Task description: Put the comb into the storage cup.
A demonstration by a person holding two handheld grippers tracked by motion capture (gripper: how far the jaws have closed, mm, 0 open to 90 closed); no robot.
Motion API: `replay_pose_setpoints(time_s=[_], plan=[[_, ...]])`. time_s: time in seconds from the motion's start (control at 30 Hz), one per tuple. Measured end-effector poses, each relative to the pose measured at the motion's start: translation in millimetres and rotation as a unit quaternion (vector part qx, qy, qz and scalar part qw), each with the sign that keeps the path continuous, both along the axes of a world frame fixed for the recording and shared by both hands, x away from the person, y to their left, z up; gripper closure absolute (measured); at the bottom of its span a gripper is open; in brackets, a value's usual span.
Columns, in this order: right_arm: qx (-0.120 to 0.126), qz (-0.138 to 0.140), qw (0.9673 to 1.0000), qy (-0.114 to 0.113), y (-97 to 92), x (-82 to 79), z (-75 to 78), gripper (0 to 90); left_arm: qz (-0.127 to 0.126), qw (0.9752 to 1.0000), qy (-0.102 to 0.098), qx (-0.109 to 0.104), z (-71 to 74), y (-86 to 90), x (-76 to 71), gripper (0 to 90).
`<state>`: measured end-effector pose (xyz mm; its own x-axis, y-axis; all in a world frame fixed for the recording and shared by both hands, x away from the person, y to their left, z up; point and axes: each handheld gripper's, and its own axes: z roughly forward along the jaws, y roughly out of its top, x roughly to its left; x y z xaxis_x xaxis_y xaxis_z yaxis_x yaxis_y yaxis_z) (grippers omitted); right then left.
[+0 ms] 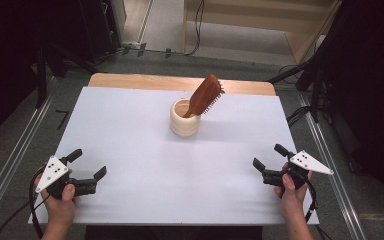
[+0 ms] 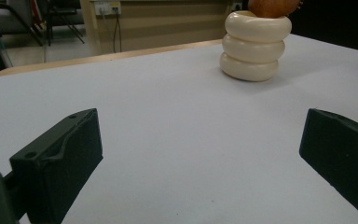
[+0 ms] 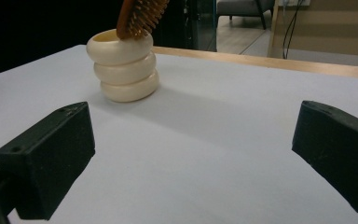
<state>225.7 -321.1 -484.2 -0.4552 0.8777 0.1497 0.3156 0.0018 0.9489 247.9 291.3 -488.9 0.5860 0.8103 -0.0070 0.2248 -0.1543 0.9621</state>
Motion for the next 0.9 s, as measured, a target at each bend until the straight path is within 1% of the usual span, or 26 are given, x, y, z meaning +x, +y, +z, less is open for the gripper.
replay_pose_setpoints(time_s=[0.13,0.27,0.37,0.6,0.63,0.77,0.83,0.87,0.9], plan=[[0.003,-0.003,1.0,0.0,-5.6,-5.0,-2.4,0.0,0.0,1.0,0.0,0.001,0.0,-0.3,-0.1,0.0],[-0.001,-0.003,1.0,-0.001,-10.7,-9.8,-4.1,0.0,-0.001,1.0,0.0,0.001,0.0,-0.2,-0.1,0.0],[0.0,-0.005,1.0,0.005,-14.4,-13.7,-5.9,0.0,0.0,1.0,0.0,0.0,0.0,-0.1,0.1,0.0],[0.001,-0.011,0.9999,0.005,-27.0,-24.3,-10.3,0.0,0.0,1.0,0.0,0.0,-0.1,-0.4,-0.1,0.0],[0.0,-0.013,0.9999,0.008,-28.9,-26.0,-10.9,0.0,0.0,1.0,0.0,0.001,0.0,-0.3,-0.1,0.0],[0.002,-0.018,0.9998,0.003,-37.5,-31.7,-13.8,0.0,0.002,1.0,0.001,0.0,-0.1,-0.5,-0.1,0.0],[0.007,-0.02,0.9998,0.003,-41.0,-34.0,-14.6,0.0,0.003,1.0,0.001,0.001,-0.2,-0.6,-0.1,0.0],[0.005,-0.022,0.9997,-0.001,-43.1,-34.8,-15.0,0.0,0.003,1.0,0.001,0.001,-0.1,-0.5,-0.2,0.0],[0.01,-0.025,0.9996,-0.001,-45.0,-36.0,-15.1,0.0,0.004,1.0,0.001,0.001,-0.2,-0.5,-0.2,0.0]])
